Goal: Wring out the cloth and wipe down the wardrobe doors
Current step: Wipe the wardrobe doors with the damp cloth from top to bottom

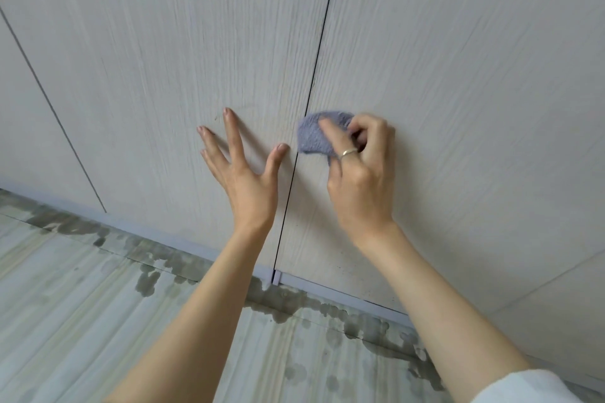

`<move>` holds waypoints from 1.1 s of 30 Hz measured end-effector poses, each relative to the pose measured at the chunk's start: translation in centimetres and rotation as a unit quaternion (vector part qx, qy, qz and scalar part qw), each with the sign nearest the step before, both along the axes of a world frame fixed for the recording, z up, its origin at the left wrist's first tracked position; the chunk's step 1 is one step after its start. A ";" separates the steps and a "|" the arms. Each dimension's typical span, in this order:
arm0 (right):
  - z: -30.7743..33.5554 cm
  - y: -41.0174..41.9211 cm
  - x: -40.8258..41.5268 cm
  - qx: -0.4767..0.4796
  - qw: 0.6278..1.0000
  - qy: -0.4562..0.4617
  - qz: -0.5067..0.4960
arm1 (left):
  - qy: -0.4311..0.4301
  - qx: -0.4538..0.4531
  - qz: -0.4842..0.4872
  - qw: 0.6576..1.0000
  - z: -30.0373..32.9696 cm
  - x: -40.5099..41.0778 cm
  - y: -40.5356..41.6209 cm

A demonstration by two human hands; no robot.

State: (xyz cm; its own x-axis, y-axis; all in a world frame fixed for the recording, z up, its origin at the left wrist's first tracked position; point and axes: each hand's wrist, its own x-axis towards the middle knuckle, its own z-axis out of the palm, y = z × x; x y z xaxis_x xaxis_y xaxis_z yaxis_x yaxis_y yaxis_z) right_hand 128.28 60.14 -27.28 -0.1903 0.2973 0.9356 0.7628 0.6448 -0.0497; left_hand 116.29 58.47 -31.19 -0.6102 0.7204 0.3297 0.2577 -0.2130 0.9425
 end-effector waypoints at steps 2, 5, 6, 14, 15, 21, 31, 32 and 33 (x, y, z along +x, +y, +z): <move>-2.8 0.0 0.1 0.001 0.999 -0.044 0.006 | -0.007 0.004 -0.003 1.000 -0.1 0.0 0.1; -8.1 -0.2 0.6 -0.015 0.991 -0.136 0.008 | -0.009 0.001 -0.006 1.000 -0.4 0.1 0.2; -10.0 -0.2 0.7 -0.022 0.985 -0.174 0.003 | -0.008 0.000 -0.008 1.000 -0.5 0.0 0.2; -17.5 -1.0 5.1 -0.033 0.901 -0.432 -0.030 | -0.041 -0.023 -0.008 0.999 -1.5 0.5 0.4; -17.3 -1.1 5.8 -0.030 0.900 -0.434 -0.030 | -0.049 -0.026 -0.007 0.998 -1.4 0.9 0.4; -12.5 -0.6 4.2 0.003 0.948 -0.317 -0.013 | -0.082 -0.051 -0.002 0.995 -1.6 2.5 0.2; -20.0 -2.4 12.4 -0.057 0.855 -0.506 -0.100 | -0.105 -0.088 -0.015 0.990 -1.8 3.2 0.0; -20.2 -2.7 13.6 -0.069 0.835 -0.535 -0.107 | -0.101 -0.088 -0.014 0.991 -1.9 3.3 0.0; -20.1 -2.7 14.3 -0.077 0.828 -0.545 -0.105 | -0.097 -0.088 -0.012 0.991 -1.9 3.2 0.0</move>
State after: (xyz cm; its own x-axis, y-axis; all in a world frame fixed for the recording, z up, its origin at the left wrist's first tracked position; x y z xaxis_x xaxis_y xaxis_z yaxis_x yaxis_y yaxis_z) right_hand 142.56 57.40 -47.41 -0.8259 0.5310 0.1896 0.5030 0.5418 0.6734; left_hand 119.51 58.50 -33.11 -0.6315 0.7717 0.0749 0.0641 -0.0443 0.9970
